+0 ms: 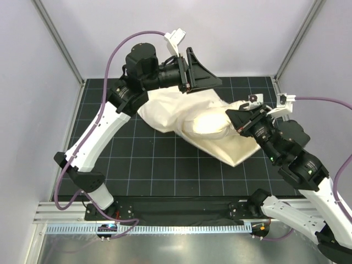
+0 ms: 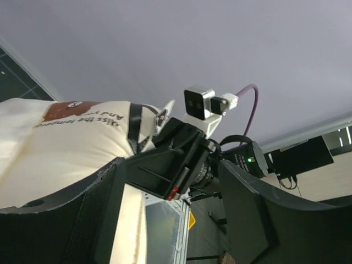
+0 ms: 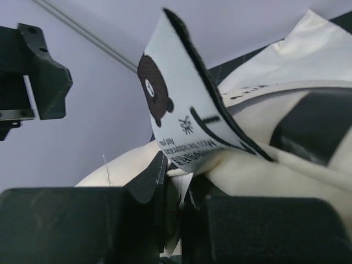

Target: Put the pillow into the pillowcase

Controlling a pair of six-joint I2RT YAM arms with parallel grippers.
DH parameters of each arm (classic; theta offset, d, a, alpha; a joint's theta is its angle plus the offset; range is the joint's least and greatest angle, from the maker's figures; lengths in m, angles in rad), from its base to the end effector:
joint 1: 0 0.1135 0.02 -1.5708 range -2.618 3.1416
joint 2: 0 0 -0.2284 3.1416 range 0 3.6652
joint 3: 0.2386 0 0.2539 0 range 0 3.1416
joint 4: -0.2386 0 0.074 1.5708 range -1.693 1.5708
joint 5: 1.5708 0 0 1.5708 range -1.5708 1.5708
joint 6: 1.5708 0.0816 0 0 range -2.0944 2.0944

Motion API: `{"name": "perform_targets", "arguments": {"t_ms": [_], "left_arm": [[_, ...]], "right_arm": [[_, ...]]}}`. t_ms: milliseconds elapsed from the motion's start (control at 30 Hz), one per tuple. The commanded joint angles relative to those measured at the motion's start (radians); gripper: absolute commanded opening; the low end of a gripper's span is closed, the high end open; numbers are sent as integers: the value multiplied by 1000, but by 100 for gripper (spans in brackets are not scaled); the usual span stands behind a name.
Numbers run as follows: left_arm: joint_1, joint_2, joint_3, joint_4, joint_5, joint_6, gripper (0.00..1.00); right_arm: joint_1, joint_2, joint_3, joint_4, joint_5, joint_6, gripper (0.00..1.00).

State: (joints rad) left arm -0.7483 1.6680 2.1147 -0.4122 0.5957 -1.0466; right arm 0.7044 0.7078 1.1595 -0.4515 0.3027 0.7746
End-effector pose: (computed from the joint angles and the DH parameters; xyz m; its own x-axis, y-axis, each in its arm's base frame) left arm 0.2475 -0.2922 0.5064 -0.8307 -0.2066 -0.5170 0.5095 0.0923 -0.8555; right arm 0.1637 0.1072 0.4237 -0.2734 0.6439 -0.7147 -0.2795 0.6577 0.6995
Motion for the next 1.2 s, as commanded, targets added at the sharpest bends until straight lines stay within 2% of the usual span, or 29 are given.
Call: {"name": "perform_targets", "arguments": {"t_ms": [0, 100, 133, 200, 233, 267, 300, 333, 400, 433, 500, 533, 600, 633, 700, 800, 900, 1033, 1167], "left_arm": [[-6, -56, 62, -42, 53, 121, 73], [-6, -114, 52, -206, -45, 256, 80], [-6, -143, 19, -235, -144, 285, 82], [-6, -224, -77, -246, -229, 338, 90], [-6, -313, -211, -214, -308, 350, 93], [-6, -367, -278, -191, -341, 349, 96], [-6, -460, -361, -168, -373, 344, 98], [-8, -512, -500, -145, -426, 336, 99], [-19, -608, -673, -50, -485, 287, 99], [-23, -699, -852, -10, -502, 266, 99], [-46, -770, -1011, 120, -562, 182, 99], [-58, -813, -1156, 157, -586, 157, 99], [-109, -841, -1272, 275, -687, 99, 100], [-132, -847, -1317, 314, -720, 88, 100], [-213, -846, -1415, 381, -893, 59, 100], [-288, -820, -1538, 507, -1040, 30, 100], [-330, -734, -1624, 705, -1105, 3, 100], [-384, -575, -1632, 944, -1183, 51, 100], [-407, -366, -1549, 987, -1246, 10, 100]], "right_arm": [[-5, 4, 60, 148, 47, 25, 4], [-3, 5, 60, 139, 93, 40, 4], [-3, 10, 60, 139, 104, 41, 4], [-3, 15, 60, 135, 133, 41, 4], [-5, 22, 60, 137, 139, 38, 4], [-3, 27, 62, 126, 153, 38, 4], [-3, 33, 60, 120, 157, 40, 4], [-3, 38, 59, 117, 162, 43, 4], [-5, 41, 39, 128, 165, 49, 4], [-3, 41, 31, 137, 165, 51, 4], [-3, 44, 9, 158, 170, 60, 4], [-5, 48, 6, 166, 170, 61, 4], [-3, 65, 8, 171, 170, 69, 4], [-2, 70, 11, 174, 167, 69, 4], [-3, 84, 12, 181, 168, 78, 4], [-3, 93, 5, 200, 167, 91, 4], [-3, 97, 2, 209, 164, 98, 4], [-3, 99, -7, 220, 150, 107, 4], [-3, 94, -4, 221, 145, 112, 4]]}}
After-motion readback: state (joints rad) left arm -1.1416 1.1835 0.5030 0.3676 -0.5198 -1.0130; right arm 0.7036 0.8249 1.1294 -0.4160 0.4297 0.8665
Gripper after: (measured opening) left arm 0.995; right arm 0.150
